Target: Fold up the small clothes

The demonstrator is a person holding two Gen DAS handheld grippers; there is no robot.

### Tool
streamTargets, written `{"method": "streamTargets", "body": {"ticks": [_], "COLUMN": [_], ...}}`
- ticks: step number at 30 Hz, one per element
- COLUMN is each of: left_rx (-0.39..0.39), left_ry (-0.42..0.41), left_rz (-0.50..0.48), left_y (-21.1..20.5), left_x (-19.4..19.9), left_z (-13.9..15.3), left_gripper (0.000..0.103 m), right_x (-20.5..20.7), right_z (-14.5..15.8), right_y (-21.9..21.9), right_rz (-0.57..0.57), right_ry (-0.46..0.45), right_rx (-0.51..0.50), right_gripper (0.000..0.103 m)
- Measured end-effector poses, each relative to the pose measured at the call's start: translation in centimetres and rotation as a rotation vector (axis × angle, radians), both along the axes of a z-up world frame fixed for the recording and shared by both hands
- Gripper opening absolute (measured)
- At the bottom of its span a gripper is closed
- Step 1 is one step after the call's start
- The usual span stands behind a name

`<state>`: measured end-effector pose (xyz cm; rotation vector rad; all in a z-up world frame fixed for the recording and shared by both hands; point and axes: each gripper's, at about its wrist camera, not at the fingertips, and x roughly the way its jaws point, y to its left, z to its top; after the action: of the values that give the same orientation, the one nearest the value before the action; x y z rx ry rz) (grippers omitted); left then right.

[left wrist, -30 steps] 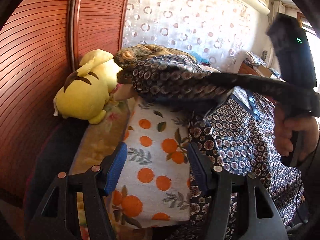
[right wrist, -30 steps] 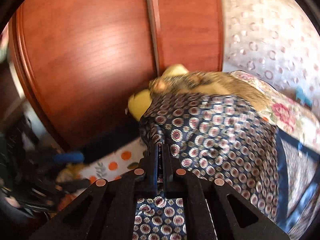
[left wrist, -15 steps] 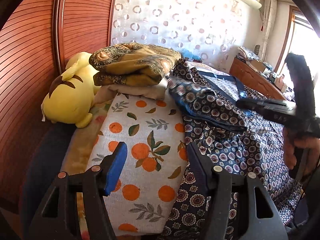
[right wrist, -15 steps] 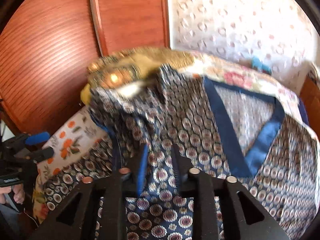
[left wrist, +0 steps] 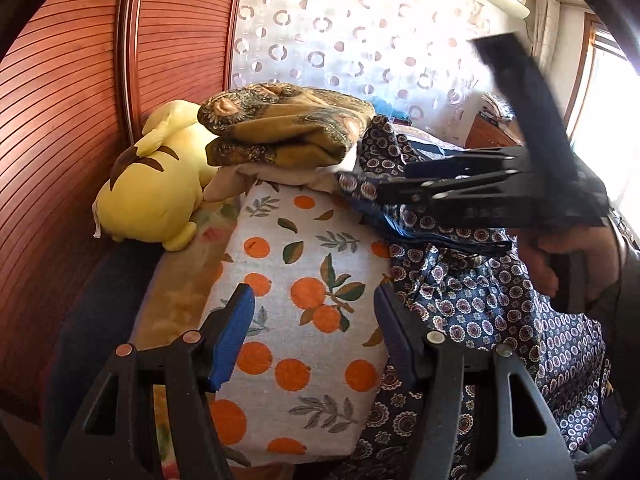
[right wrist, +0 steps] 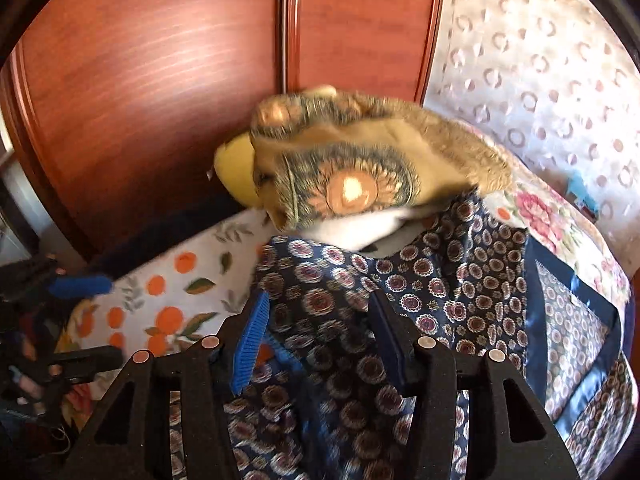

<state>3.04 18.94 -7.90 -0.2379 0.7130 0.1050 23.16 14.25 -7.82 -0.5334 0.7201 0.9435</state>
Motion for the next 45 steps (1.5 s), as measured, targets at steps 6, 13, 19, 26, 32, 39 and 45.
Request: {"method": "streamTargets", "body": {"ticks": [6, 13, 19, 26, 32, 39, 45], "left_rx": [-0.006, -0.004, 0.012, 0.027, 0.045, 0.066, 0.116], "left_ry": [0.001, 0.008, 0.010, 0.032, 0.049, 0.064, 0.117], "left_rz": [-0.009, -0.044, -0.083, -0.132, -0.174, -0.257, -0.275], "left_y": [-0.3, -1.7, -3.5, -5.3, -6.7, -8.0, -8.4], "left_x": [0.2, 0.8, 1.7, 3.1, 3.7, 5.0, 6.4], "left_z": [-0.3, -0.6, -0.3, -0.5, -0.8, -0.8, -1.4], "left_gripper": [0.063, 0.063, 0.063, 0.063, 0.063, 0.051, 0.033], "right_x": [1.9, 2.4, 6.1, 8.7, 6.3, 1.9, 1.2], "right_z": [-0.1, 3.6, 2.6, -1.7, -0.7, -0.6, -2.9], "right_y": [-0.6, -7.1, -15.3, -19.2, -19.3, -21.3, -21.4], "right_rz": [0.031, 0.005, -0.257, -0.446, -0.427, -0.347, -0.365], "right_ry": [0.026, 0.015, 0.000, -0.061, -0.040, 0.009, 0.009], "right_rx": [-0.009, 0.220, 0.271, 0.061, 0.116, 0.115, 0.021], "right_gripper": [0.003, 0.002, 0.002, 0.032, 0.056, 0.057, 0.067]}}
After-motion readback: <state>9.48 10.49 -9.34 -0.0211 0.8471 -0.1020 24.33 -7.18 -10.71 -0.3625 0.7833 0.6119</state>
